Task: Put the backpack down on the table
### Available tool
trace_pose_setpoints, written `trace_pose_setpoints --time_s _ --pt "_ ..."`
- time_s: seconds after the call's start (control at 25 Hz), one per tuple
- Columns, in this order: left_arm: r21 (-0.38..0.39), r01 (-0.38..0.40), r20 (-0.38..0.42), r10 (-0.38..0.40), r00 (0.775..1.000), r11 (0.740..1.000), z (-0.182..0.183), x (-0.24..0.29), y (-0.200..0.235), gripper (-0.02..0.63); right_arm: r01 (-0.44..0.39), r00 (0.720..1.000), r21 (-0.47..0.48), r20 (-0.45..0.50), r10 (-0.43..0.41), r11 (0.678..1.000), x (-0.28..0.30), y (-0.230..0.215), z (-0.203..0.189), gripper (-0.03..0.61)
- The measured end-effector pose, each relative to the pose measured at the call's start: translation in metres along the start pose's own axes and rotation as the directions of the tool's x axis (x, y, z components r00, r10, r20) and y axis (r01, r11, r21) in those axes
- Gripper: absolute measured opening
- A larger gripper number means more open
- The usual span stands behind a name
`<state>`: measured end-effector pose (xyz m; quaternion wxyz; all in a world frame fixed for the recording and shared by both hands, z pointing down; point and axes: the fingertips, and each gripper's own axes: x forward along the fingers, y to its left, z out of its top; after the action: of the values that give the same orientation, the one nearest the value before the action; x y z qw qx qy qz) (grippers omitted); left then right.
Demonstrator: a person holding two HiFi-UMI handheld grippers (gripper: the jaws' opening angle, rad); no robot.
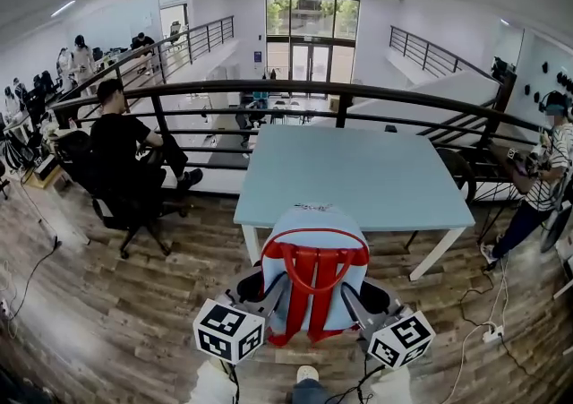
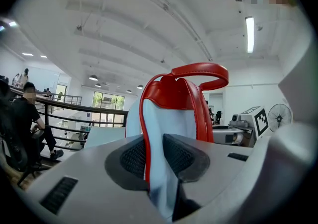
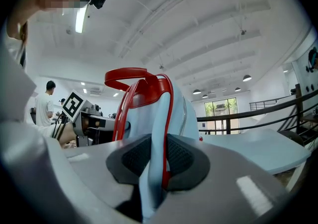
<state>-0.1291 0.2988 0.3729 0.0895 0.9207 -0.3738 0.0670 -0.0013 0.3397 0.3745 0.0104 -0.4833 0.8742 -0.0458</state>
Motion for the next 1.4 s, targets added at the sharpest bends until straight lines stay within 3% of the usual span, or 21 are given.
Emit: trace_pose_setpoints --time_s 0.4,0.68,1.12,1.4 --pt "-0.010 -0.058 0.012 0.058 0.998 0.998 0.031 0.111 0.034 0.095 -0.056 0.998 -0.012 0.015 0.056 0.998 0.064 -0.110 0.017 0.091" --pt "-0.012 -0.076 0.017 0.076 0.997 0.997 0.034 0.157 0.049 0.095 -0.062 0.998 -0.001 0.012 0.062 0.998 0.089 -0.153 0.013 0.091" --pt "-0.014 -0.040 -0.018 0.040 0.999 0.999 0.033 0.239 0.105 0.097 -0.027 1.000 0.021 -0.002 0.027 0.999 0.156 -0.216 0.000 0.091" --pt "-0.006 -0.011 -0.012 0.011 1.000 1.000 0.053 0.302 0.162 0.097 0.004 1.000 0.015 0.000 -0.004 1.000 0.223 -0.264 0.006 0.091"
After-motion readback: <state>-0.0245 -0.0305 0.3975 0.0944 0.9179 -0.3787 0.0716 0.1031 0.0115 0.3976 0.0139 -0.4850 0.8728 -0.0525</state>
